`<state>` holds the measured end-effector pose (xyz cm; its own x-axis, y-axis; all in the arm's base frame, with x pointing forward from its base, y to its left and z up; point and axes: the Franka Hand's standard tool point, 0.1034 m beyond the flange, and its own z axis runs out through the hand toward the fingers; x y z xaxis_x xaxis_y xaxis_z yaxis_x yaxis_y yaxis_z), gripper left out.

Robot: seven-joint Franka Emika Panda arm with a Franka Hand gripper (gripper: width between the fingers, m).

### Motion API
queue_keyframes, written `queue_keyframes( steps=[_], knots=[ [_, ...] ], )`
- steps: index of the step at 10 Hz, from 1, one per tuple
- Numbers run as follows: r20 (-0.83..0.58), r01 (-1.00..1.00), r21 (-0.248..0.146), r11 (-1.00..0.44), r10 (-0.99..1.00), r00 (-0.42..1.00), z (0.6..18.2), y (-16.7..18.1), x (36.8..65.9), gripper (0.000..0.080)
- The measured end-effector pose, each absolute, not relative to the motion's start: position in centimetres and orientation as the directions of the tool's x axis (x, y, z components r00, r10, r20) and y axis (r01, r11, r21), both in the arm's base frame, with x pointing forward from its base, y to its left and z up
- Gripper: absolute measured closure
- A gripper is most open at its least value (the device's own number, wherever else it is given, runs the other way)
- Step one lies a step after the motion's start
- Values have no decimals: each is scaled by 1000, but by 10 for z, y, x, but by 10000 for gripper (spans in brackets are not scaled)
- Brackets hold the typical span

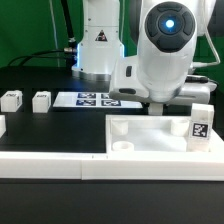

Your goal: Assemble square table

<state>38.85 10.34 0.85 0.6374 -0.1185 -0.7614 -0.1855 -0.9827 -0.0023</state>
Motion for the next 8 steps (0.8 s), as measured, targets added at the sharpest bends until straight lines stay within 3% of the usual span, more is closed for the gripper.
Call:
queue_keyframes(
  steps=[6,8],
  knots=[
    [-757,-196,-4,-981,-125,641,12,99,392,509],
    [-712,-212,-58,-976,-108,694,64,69,428,509]
  ],
)
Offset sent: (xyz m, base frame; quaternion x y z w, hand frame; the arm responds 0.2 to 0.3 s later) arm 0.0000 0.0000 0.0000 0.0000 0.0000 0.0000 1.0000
